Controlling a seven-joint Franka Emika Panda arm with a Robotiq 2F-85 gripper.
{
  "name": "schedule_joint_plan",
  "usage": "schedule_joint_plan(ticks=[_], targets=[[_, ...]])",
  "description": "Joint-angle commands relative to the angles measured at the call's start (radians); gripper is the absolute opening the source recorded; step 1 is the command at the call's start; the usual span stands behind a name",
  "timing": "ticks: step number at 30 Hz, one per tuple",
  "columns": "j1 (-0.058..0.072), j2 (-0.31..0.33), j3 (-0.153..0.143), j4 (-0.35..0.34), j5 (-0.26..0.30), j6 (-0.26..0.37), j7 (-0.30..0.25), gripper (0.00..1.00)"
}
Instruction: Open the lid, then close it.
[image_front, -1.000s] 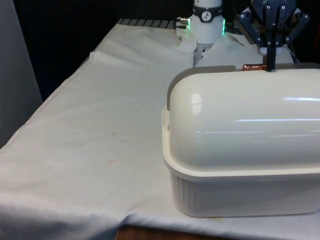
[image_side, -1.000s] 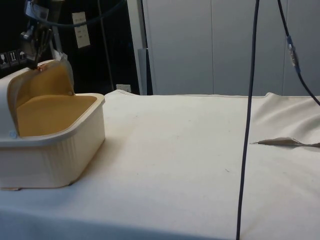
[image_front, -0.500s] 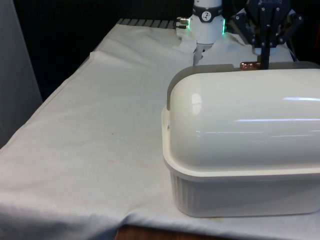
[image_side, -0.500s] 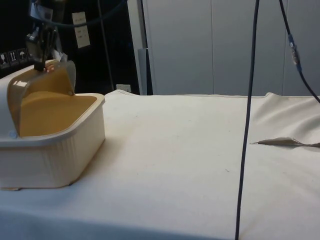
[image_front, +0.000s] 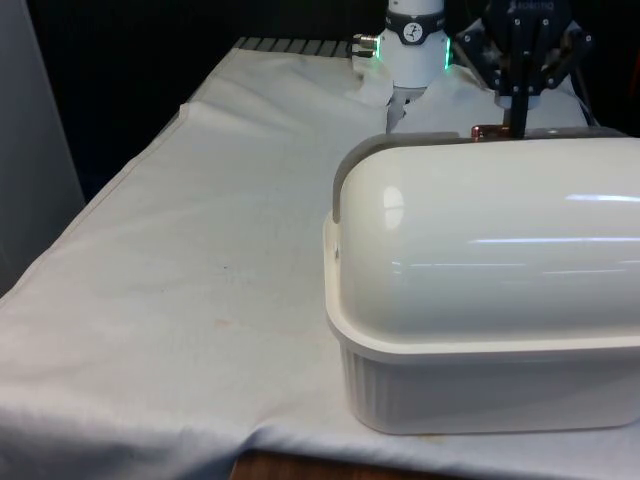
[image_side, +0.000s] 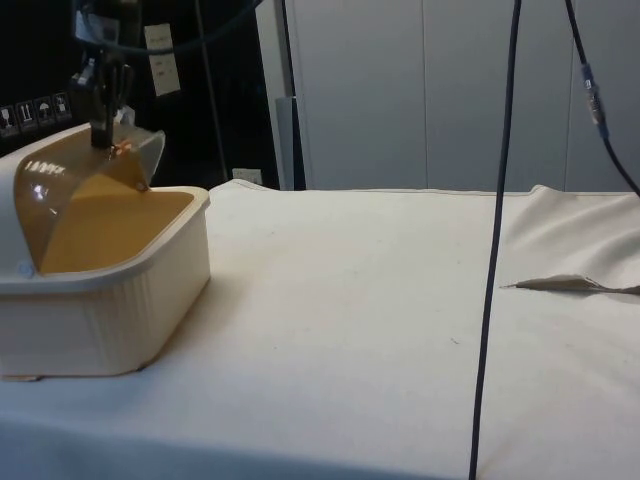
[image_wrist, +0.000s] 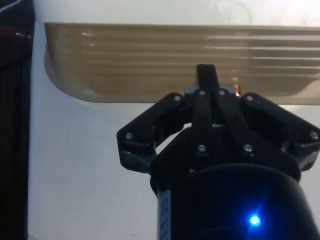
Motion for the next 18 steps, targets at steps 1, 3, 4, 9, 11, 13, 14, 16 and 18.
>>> schedule_joint_plan(ticks=[1, 3, 4, 9, 11, 13, 14, 16, 18], targets=[[0.001, -0.006, -0.001, -0.012, -0.003, -0.011, 0.000, 0.00], [0.003, -0.007, -0.001, -0.013, -0.004, -0.036, 0.001, 0.00], [0.003, -0.007, -0.001, -0.013, -0.004, -0.046, 0.001, 0.00], [0.004, -0.005, 0.000, -0.006, -0.003, -0.097, 0.002, 0.00], [0.004, -0.004, 0.000, -0.006, -0.002, -0.105, 0.001, 0.00], [0.004, -0.003, 0.001, -0.005, -0.001, -0.120, 0.001, 0.00], [0.004, -0.003, 0.001, -0.004, 0.000, -0.129, 0.000, 0.00], [0.003, -0.002, 0.002, -0.004, 0.001, -0.144, -0.001, 0.00], [0.003, -0.001, 0.003, -0.003, 0.002, -0.158, -0.002, 0.00]])
